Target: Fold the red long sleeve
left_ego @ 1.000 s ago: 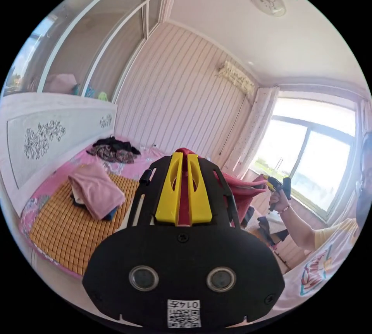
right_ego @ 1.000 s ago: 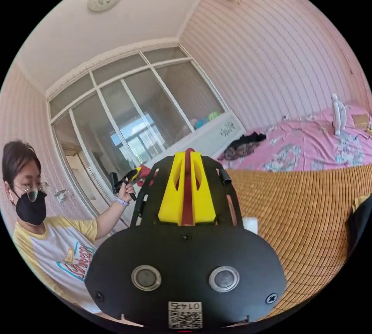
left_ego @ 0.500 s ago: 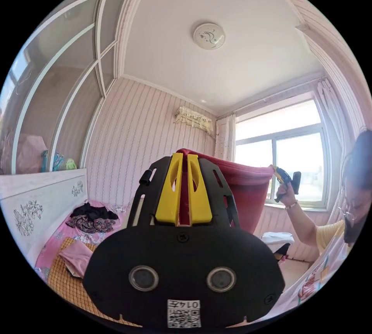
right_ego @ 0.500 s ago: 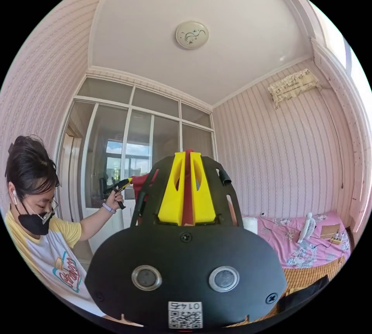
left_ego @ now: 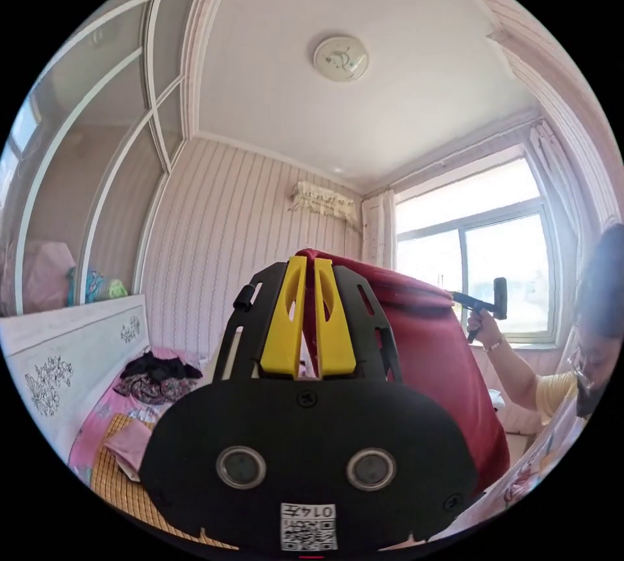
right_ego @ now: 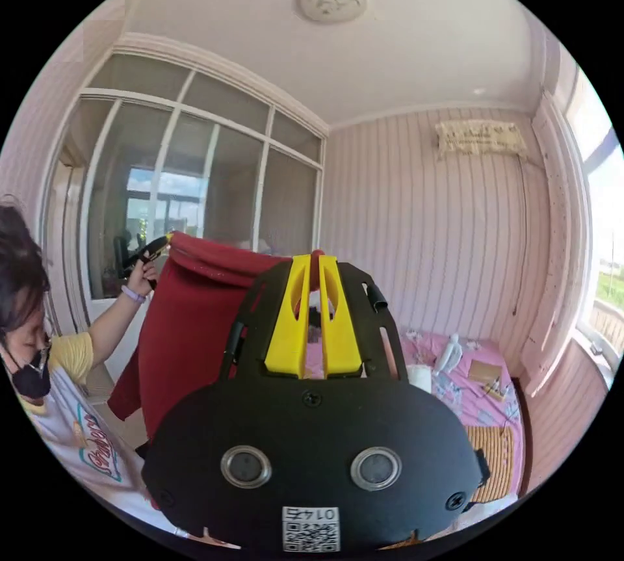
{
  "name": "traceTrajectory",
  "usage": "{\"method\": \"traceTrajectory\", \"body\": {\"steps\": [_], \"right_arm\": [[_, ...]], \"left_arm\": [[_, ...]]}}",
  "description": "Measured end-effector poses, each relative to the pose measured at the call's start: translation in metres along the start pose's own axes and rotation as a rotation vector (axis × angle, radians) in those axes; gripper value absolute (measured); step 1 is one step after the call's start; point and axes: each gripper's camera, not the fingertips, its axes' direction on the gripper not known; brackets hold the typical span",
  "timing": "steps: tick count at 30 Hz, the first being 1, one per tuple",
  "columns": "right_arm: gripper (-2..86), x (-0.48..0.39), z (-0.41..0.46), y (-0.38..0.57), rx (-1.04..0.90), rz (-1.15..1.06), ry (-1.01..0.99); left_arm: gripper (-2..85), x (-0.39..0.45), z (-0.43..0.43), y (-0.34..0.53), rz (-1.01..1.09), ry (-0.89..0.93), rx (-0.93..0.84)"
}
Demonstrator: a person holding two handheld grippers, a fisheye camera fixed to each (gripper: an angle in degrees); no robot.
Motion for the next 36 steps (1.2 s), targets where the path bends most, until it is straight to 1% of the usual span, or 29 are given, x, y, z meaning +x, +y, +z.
{"method": "traceTrajectory", "body": {"steps": [1,2,3,4,5,6,7,8,9,10,12,14,16,17,19,20,21,22,23,24,25,26,27,28,30,31,33,36], "right_arm": [[1.0,0.013,0.017,0.007,-0.036,0.041,0.006],[1.0,0.038,0.045,0.021,-0.073,0.135,-0.017],[1.0,0.062,0.067,0.031,-0.095,0.243,-0.053],[1.0,0.072,0.077,0.034,-0.116,0.301,-0.057],[1.0,0.087,0.087,0.030,-0.113,0.367,-0.068],[1.0,0.094,0.088,0.016,-0.066,0.381,-0.061],[1.0,0.095,0.085,0.006,-0.027,0.371,-0.053],[1.0,0.095,0.073,-0.016,0.072,0.334,-0.039],[1.0,0.093,0.057,-0.037,0.193,0.294,-0.043],[1.0,0.092,0.050,-0.045,0.253,0.274,-0.055],[1.1,0.088,0.028,-0.059,0.453,0.218,-0.096],[1.1,0.088,0.026,-0.054,0.487,0.162,-0.115],[1.2,0.094,0.038,-0.037,0.434,0.120,-0.120],[1.2,0.100,0.051,-0.019,0.368,0.111,-0.129],[1.2,0.111,0.074,0.021,0.263,0.133,-0.148],[1.3,0.118,0.092,0.055,0.189,0.158,-0.151],[1.3,0.123,0.110,0.092,0.093,0.180,-0.148],[1.3,0.125,0.120,0.113,0.039,0.191,-0.143],[1.4,0.129,0.139,0.157,-0.072,0.231,-0.134],[1.4,0.132,0.158,0.204,-0.191,0.280,-0.130],[1.4,0.133,0.167,0.228,-0.252,0.309,-0.124],[1.4,0.133,0.184,0.276,-0.369,0.368,-0.097],[1.4,0.130,0.199,0.323,-0.473,0.430,-0.078],[1.4,0.130,0.206,0.345,-0.525,0.469,-0.077],[1.5,0.122,0.232,0.416,-0.730,0.576,-0.057],[1.5,0.119,0.238,0.428,-0.782,0.585,-0.053],[1.5,0.104,0.258,0.459,-0.948,0.569,-0.083],[1.6,0.099,0.268,0.472,-1.061,0.524,-0.024]], "left_arm": [[-0.9,-0.007,0.030,0.012,-0.011,-0.038,-0.095],[-0.9,-0.008,0.045,0.018,-0.004,-0.062,-0.140],[-0.9,-0.004,0.076,0.028,0.042,-0.118,-0.235],[-0.9,0.003,0.103,0.032,0.097,-0.148,-0.301],[-0.9,0.007,0.114,0.032,0.122,-0.154,-0.322],[-0.9,0.013,0.133,0.024,0.151,-0.161,-0.331],[-0.9,0.017,0.144,0.008,0.160,-0.161,-0.290],[-0.9,0.019,0.147,-0.002,0.155,-0.161,-0.254],[-0.9,0.021,0.150,-0.022,0.131,-0.158,-0.169],[-0.9,0.024,0.150,-0.037,0.114,-0.137,-0.085],[-0.8,0.029,0.153,-0.048,0.131,-0.094,-0.005],[-0.8,0.030,0.162,-0.044,0.163,-0.094,0.007],[-0.8,0.017,0.179,-0.018,0.165,-0.091,-0.063],[-0.8,0.011,0.184,-0.008,0.156,-0.089,-0.093],[-0.7,-0.012,0.199,0.042,0.130,-0.085,-0.231],[-0.7,-0.017,0.202,0.058,0.130,-0.088,-0.272],[-0.7,-0.029,0.209,0.095,0.128,-0.100,-0.369],[-0.6,-0.042,0.215,0.136,0.104,-0.105,-0.472],[-0.5,-0.049,0.217,0.158,0.084,-0.103,-0.529],[-0.5,-0.064,0.220,0.203,0.017,-0.091,-0.635],[-0.4,-0.078,0.219,0.248,-0.079,-0.071,-0.722],[-0.5,-0.085,0.217,0.271,-0.133,-0.058,-0.766],[-0.5,-0.097,0.215,0.315,-0.251,-0.037,-0.847],[-0.6,-0.107,0.211,0.358,-0.362,-0.026,-0.931],[-0.7,-0.116,0.206,0.410,-0.469,-0.055,-1.041],[-0.7,-0.119,0.203,0.434,-0.501,-0.085,-1.112],[-0.8,-0.120,0.203,0.458,-0.523,-0.098,-1.211],[-0.7,-0.121,0.205,0.468,-0.484,-0.130,-1.298]]}}
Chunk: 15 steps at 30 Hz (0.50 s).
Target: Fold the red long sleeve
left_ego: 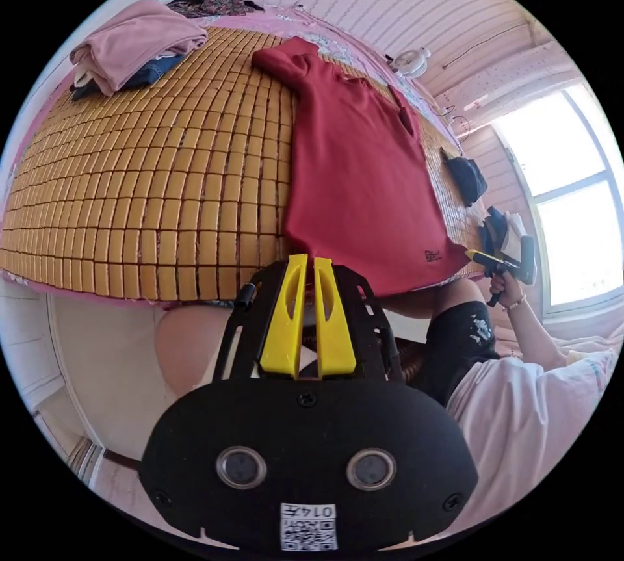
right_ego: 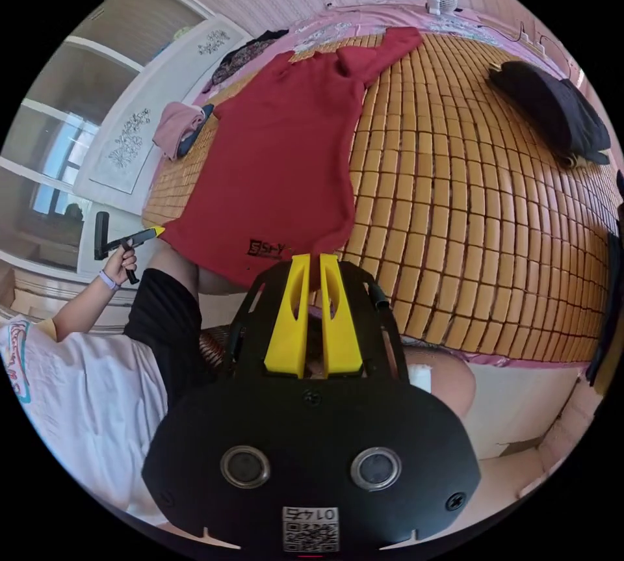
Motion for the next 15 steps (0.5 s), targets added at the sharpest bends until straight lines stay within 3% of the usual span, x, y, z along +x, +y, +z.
{"method": "traceTrajectory", "body": {"steps": [6,15], "right_arm": [[1.9,0.016,0.001,-0.003,0.030,0.096,-0.080],[3.8,0.023,0.010,-0.021,-0.021,0.176,-0.115]], "left_arm": [[-0.6,-0.013,-0.004,-0.015,-0.059,0.050,0.002],[2.2,-0.007,-0.009,-0.035,-0.064,-0.015,0.009]]}}
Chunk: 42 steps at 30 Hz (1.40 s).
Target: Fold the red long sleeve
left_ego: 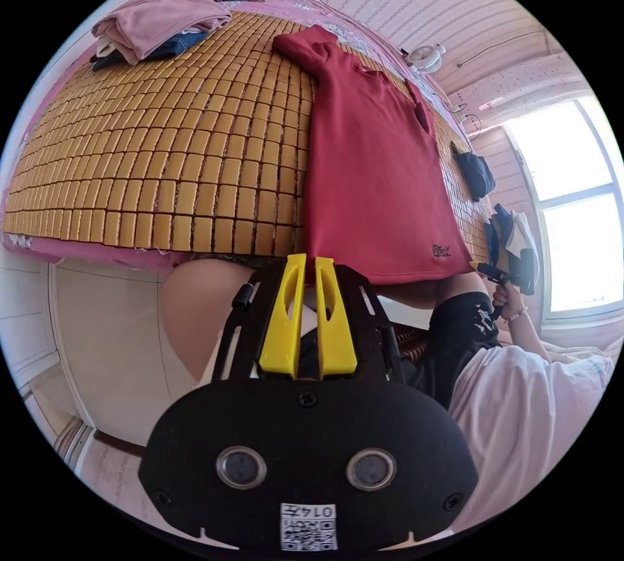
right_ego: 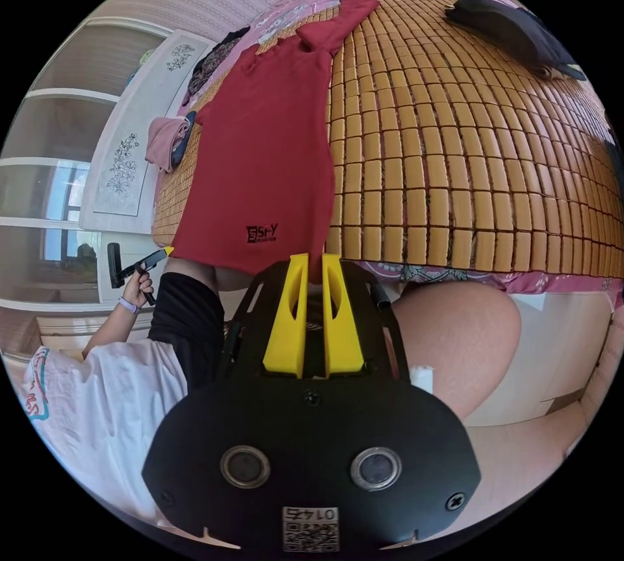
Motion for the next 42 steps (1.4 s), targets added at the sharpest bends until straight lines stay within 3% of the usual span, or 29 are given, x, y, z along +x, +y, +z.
{"method": "traceTrajectory", "body": {"steps": [8,14,19,24,33,36,41,42], "right_arm": [[6.7,0.010,-0.020,0.007,0.107,0.020,-0.065],[7.8,0.024,-0.035,0.011,0.245,0.032,-0.097],[10.4,0.029,-0.053,-0.010,0.423,0.001,-0.004],[13.3,0.032,-0.072,-0.084,0.565,-0.041,0.050],[13.8,0.064,-0.041,-0.302,0.553,0.004,0.081],[13.6,0.079,-0.018,-0.364,0.568,0.096,0.050],[5.7,0.103,0.010,-0.406,0.446,0.230,-0.164],[4.1,0.094,0.002,-0.393,0.505,0.202,-0.114]], "left_arm": [[4.5,-0.004,-0.045,-0.001,0.013,-0.022,0.167],[4.7,0.034,-0.056,-0.037,0.165,-0.010,0.237],[6.3,0.104,-0.024,-0.093,0.385,0.049,0.272],[6.9,0.162,0.032,-0.159,0.514,0.116,0.221],[5.6,0.209,0.142,-0.268,0.595,-0.024,0.023],[4.5,0.211,0.147,-0.268,0.648,-0.031,0.060],[4.1,0.227,0.145,-0.271,0.675,-0.106,0.076],[4.1,0.232,0.145,-0.271,0.687,-0.127,0.084]]}}
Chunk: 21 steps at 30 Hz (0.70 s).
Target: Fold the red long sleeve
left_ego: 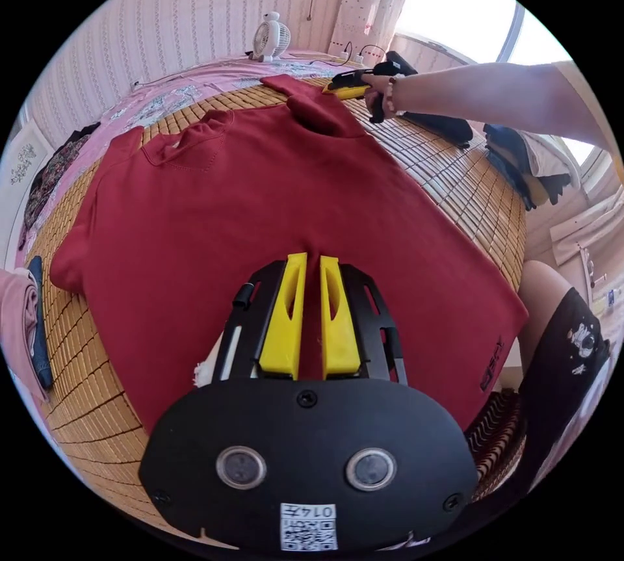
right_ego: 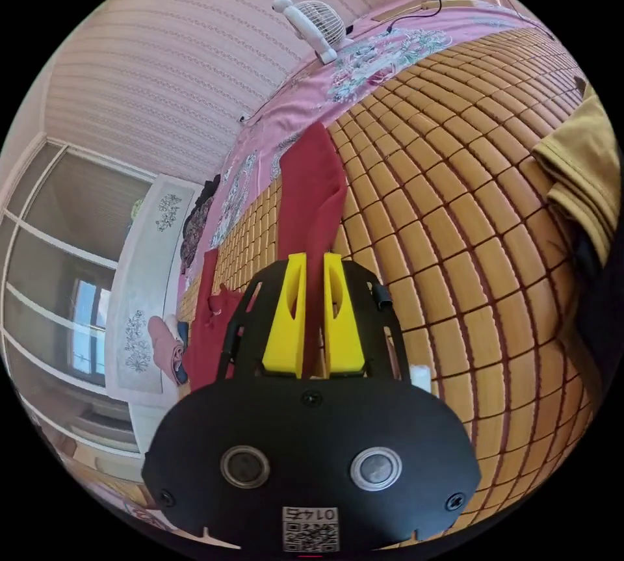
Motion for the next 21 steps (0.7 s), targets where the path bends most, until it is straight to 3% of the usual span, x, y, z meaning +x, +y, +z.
{"method": "traceTrajectory", "body": {"steps": [3,6,8,10,14,21], "right_arm": [[3.0,-0.046,-0.053,0.050,0.103,-0.265,0.167],[2.7,-0.091,-0.105,0.115,-0.018,-0.520,0.348],[2.9,-0.104,-0.137,0.144,-0.096,-0.505,0.414],[3.3,-0.110,-0.164,0.158,-0.189,-0.435,0.357],[6.1,-0.123,-0.197,0.156,-0.224,-0.375,0.268],[9.7,-0.035,-0.217,0.166,-0.146,-0.242,0.569]], "left_arm": [[3.6,0.000,-0.002,-0.008,-0.001,0.009,-0.005],[0.1,-0.022,-0.013,-0.021,-0.221,0.135,-0.025],[-0.5,-0.026,-0.033,-0.034,-0.268,0.227,0.055],[-0.8,-0.023,-0.058,-0.056,-0.284,0.266,0.151],[-0.9,-0.019,-0.066,-0.094,-0.250,0.312,0.166],[-0.2,-0.016,-0.044,-0.162,-0.171,0.287,0.068]]}}
